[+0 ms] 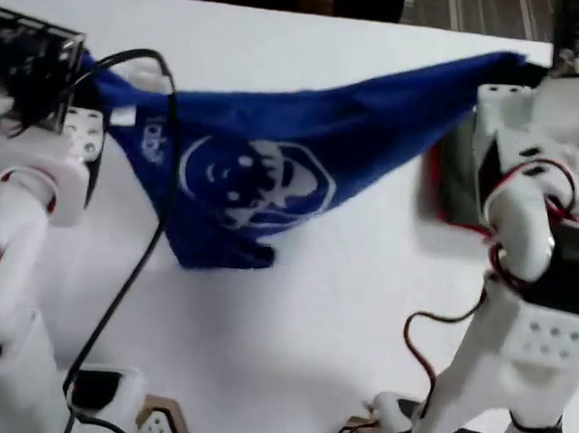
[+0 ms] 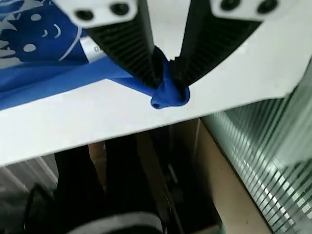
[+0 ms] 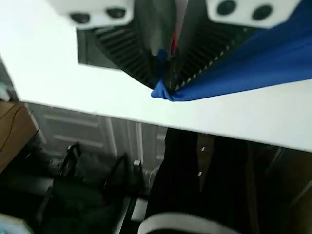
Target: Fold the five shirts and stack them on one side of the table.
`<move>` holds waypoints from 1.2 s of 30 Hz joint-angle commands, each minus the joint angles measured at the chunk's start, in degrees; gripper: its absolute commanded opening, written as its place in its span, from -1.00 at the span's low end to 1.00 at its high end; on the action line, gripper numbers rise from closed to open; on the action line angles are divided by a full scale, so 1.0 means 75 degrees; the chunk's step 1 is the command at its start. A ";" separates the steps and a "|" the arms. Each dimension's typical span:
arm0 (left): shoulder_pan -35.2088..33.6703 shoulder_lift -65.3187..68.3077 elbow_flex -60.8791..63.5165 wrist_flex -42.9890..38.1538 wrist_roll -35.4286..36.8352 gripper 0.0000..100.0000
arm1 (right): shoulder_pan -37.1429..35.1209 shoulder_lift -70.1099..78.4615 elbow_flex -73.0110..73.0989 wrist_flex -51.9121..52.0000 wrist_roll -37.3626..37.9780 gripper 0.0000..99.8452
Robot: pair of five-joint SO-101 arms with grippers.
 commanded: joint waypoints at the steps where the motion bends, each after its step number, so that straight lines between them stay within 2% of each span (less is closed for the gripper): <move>1: 0.0035 -0.0105 -0.0651 0.0023 0.0000 -0.95 | 0.0123 -0.0334 -0.1078 0.0217 0.0070 -0.96; 15: 0.0047 -0.0105 -0.2057 0.1149 0.0000 -0.95 | 0.0135 -0.0334 -0.3786 0.1131 0.0070 -0.96; 25: 0.0023 -0.0105 -0.2749 0.1219 0.0000 -0.95 | 0.0147 -0.0346 -0.5697 0.1377 0.0070 -0.96; 32: 0.0012 -0.0188 -0.1541 0.1606 0.0023 -0.95 | 0.0147 -0.0346 -0.6201 0.1377 0.0070 -0.96; 36: 0.0012 -0.0774 -0.0158 0.1278 0.0410 -0.95 | 0.0147 -0.0346 -0.6177 0.1412 0.0070 -0.96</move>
